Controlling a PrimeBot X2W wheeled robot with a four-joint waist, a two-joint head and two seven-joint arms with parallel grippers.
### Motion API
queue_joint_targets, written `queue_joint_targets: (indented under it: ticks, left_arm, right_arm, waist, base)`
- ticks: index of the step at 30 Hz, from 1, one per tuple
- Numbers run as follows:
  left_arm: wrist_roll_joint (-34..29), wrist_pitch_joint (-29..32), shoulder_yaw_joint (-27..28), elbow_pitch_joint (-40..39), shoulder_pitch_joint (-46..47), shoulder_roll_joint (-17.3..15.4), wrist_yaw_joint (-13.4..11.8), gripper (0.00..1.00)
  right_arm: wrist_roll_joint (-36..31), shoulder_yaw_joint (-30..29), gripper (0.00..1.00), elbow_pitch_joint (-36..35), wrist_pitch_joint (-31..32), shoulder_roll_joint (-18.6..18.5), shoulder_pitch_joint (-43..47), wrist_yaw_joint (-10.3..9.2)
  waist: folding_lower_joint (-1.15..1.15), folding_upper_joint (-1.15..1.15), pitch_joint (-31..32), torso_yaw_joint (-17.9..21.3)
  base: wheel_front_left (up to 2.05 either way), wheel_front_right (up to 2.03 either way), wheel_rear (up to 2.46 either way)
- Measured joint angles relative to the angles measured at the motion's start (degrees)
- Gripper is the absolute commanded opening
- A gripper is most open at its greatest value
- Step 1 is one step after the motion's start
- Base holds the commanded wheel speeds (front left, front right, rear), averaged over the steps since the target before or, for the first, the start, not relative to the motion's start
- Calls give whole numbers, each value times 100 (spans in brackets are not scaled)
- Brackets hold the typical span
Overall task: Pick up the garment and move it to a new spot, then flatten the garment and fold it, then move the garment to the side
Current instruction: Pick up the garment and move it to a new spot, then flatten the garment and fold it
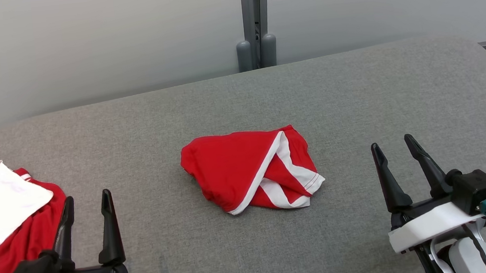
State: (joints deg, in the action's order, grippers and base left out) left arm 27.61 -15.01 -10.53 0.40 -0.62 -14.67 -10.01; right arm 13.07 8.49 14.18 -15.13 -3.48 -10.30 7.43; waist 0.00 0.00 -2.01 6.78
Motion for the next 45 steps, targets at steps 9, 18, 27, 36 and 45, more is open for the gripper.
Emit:
queue_joint_targets:
  ticks: [9,18,27,36,45]
  left_arm:
    - [-428,-8,401,69,-138,508,430,100]
    - [-690,-8,664,174,-138,802,703,100]
    - [-844,-8,817,263,-151,966,860,100]
    - [-947,-8,921,313,-153,1049,945,100]
    - [-990,-8,957,377,-152,1123,1003,100]
  right_arm:
    - [12,41,100,33,-1,-13,5,0]
    - [55,43,100,74,-1,-27,1,0]
    - [63,59,100,111,-1,-30,1,0]
    - [64,90,100,132,-1,-30,1,0]
    - [93,153,100,280,-1,-49,-37,0]
  waist:
    - [0,0,38,-38]
    - [0,0,64,-55]
    - [0,0,99,-87]
    - [0,0,89,-98]
    - [0,0,54,-102]
  base:
    - [0,0,0]
    - [0,0,0]
    - [0,0,0]
    - [0,0,0]
    - [0,0,0]
